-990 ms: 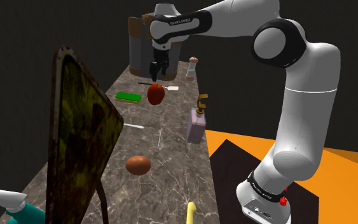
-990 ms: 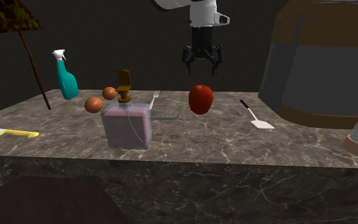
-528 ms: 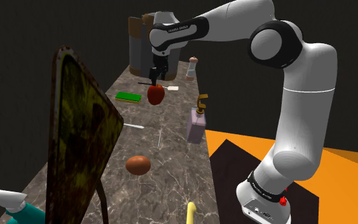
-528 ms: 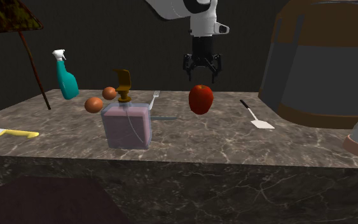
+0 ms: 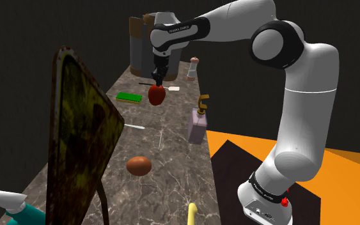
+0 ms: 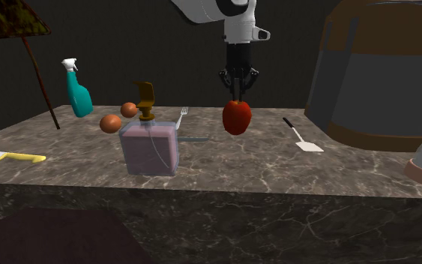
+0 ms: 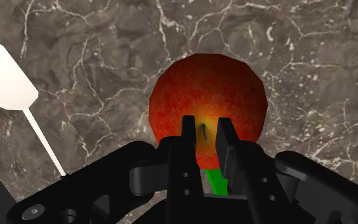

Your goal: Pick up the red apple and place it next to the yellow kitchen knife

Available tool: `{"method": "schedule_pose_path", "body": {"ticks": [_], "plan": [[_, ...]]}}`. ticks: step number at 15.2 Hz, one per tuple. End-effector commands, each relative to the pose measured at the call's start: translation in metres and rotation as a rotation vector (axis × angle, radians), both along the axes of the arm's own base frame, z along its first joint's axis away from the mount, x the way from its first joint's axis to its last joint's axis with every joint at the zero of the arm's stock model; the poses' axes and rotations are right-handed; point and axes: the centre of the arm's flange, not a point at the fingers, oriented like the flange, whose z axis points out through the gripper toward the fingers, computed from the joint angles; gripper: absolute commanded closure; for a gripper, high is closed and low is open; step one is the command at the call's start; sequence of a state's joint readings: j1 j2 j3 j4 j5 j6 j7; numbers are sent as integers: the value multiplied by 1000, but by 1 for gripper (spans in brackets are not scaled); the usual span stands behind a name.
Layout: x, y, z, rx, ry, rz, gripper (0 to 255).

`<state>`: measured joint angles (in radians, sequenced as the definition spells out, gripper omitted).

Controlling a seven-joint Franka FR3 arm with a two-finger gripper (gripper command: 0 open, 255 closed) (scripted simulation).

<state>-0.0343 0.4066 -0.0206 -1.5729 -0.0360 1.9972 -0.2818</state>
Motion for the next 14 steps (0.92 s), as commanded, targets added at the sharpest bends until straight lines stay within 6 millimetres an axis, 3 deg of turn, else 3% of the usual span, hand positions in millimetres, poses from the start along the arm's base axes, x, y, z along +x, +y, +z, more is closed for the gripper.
{"method": "schedule_pose_path", "body": {"ticks": [1,7,14], "plan": [[0,0,0,0,0,0,255],[0,0,0,0,0,0,255],[0,0,37,0,0,0,255]]}}
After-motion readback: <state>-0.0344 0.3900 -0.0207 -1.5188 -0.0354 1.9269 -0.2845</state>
